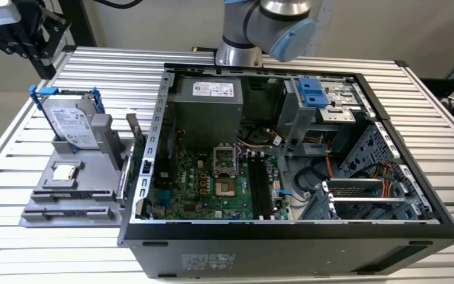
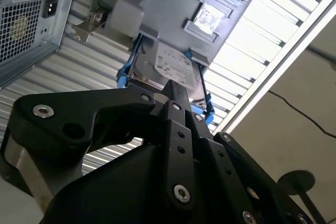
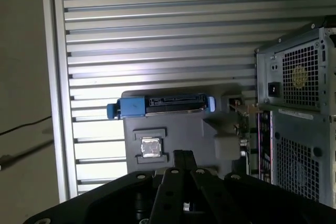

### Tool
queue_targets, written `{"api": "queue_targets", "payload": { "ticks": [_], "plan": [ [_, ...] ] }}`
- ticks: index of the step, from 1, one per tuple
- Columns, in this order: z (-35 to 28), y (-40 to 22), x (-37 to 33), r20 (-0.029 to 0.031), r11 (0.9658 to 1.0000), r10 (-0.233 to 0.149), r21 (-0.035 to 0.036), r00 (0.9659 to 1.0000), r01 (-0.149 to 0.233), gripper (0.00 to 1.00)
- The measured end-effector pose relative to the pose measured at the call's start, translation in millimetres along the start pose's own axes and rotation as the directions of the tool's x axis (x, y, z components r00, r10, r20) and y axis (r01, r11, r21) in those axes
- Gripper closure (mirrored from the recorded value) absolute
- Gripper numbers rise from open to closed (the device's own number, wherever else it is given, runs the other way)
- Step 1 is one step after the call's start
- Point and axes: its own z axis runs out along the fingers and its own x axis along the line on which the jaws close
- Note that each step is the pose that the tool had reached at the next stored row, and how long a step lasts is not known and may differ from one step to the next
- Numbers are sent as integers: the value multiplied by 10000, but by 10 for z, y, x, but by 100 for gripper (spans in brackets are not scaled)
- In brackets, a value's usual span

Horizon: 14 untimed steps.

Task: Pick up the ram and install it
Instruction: 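Reach for the ram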

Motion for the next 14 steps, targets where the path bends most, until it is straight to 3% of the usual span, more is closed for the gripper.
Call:
{"api": "queue_targets", "payload": {
  "ticks": [7, 14],
  "plan": [
    [-2, -9, 130, -2, 10000, -1, 0, 10000, 1, 100],
    [-3, -10, 154, -9, 9999, -164, -3, 9999, 164, 100]
  ]
}}
